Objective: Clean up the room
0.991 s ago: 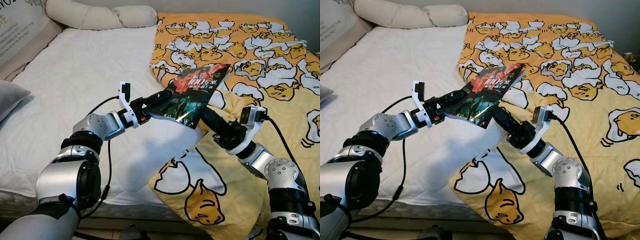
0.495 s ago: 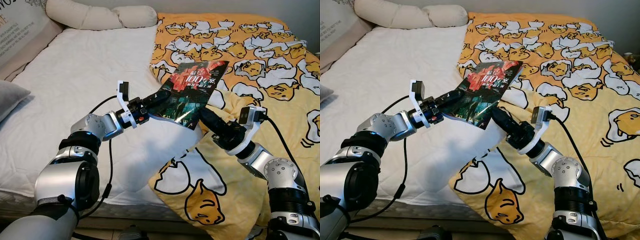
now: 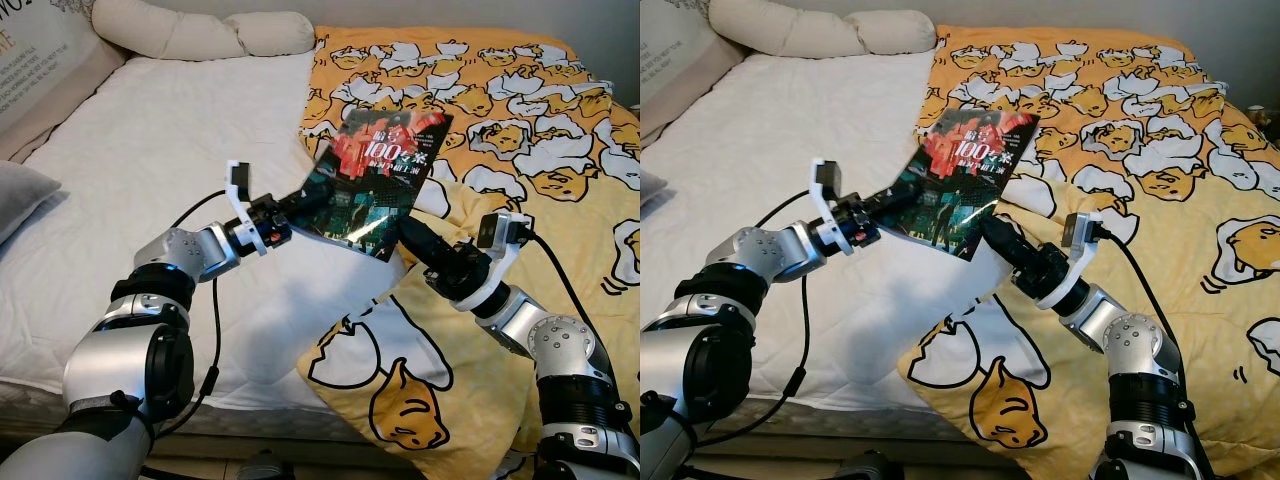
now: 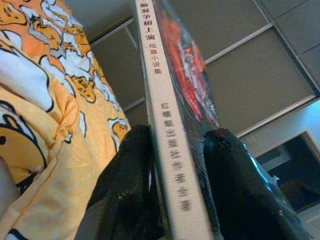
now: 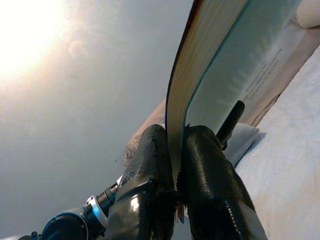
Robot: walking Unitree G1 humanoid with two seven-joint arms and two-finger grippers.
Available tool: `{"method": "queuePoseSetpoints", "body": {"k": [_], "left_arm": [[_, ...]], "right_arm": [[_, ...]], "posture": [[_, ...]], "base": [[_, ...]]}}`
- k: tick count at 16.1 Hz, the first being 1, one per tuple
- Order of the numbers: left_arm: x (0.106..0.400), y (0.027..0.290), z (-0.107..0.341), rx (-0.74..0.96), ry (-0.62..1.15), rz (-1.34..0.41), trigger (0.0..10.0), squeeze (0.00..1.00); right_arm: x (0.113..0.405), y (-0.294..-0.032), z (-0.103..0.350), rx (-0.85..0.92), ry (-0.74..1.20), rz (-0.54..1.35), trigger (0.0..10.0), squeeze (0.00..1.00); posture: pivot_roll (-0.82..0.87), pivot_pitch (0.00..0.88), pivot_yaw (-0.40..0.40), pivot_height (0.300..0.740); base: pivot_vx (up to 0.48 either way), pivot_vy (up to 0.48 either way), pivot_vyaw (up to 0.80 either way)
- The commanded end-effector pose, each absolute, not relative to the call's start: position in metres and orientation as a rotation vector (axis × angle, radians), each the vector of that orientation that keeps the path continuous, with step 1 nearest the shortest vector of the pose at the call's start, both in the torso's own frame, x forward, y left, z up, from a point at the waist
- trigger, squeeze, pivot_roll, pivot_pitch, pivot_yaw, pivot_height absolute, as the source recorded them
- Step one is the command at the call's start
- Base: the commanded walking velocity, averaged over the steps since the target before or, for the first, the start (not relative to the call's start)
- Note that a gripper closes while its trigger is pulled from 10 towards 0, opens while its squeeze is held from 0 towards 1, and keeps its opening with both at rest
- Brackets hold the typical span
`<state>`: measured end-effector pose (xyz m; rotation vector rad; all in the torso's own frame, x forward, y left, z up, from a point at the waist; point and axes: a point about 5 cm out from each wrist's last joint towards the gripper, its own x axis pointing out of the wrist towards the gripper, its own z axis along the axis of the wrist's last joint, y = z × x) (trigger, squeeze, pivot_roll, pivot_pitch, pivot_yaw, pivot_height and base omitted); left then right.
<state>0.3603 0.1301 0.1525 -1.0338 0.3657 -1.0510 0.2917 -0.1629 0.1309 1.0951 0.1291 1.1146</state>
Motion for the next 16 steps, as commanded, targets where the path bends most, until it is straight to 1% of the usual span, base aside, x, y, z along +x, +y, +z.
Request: {"method": "queuePoseSetpoints", "body": {"k": [1,8,9,10,11,13,14,15,16], "left_arm": [[0.360,0.135,0.156,-1.034,0.334,-1.064,0.0,0.00],[0.356,0.145,0.154,-1.005,0.300,-1.054,0.0,0.00],[0.354,0.146,0.154,-0.972,0.297,-1.052,0.0,0.00],[0.351,0.148,0.154,-0.937,0.294,-1.045,0.0,0.00],[0.349,0.149,0.154,-0.914,0.292,-1.040,0.0,0.00],[0.341,0.150,0.155,-0.851,0.268,-1.029,0.0,0.00],[0.336,0.151,0.157,-0.805,0.215,-0.983,0.0,0.00],[0.335,0.151,0.158,-0.789,0.201,-0.970,0.0,0.00],[0.333,0.153,0.160,-0.765,0.189,-0.919,0.0,0.00]], "right_arm": [[0.294,-0.161,0.139,1.076,0.088,1.153,0.0,0.00],[0.294,-0.163,0.135,1.028,0.090,1.115,0.0,0.00],[0.295,-0.164,0.134,1.008,0.088,1.101,5.7,0.00],[0.295,-0.164,0.133,0.988,0.086,1.087,8.4,0.00],[0.295,-0.165,0.133,0.979,0.087,1.074,10.0,0.00],[0.294,-0.167,0.129,0.969,0.091,1.046,10.0,0.00],[0.292,-0.168,0.124,0.959,0.114,1.012,10.0,0.55],[0.291,-0.168,0.122,0.954,0.124,0.998,10.0,0.96],[0.291,-0.169,0.118,0.946,0.138,0.957,10.0,1.00]], "posture": [[0.06,0.000,0.051,0.740],[0.06,0.000,0.057,0.740],[0.05,0.000,0.060,0.740],[0.05,0.000,0.062,0.740],[0.05,0.000,0.062,0.740],[0.05,0.000,0.058,0.740],[0.05,0.000,0.054,0.740],[0.05,0.000,0.053,0.740],[0.05,0.000,0.049,0.740]], "base": [[0.000,0.000,0.00],[0.000,0.000,0.00],[0.000,0.000,0.00],[0.000,0.000,0.00],[0.000,0.000,0.00],[0.000,0.000,0.00],[0.000,0.000,0.00],[0.000,0.000,0.00],[0.000,0.000,0.00]]}}
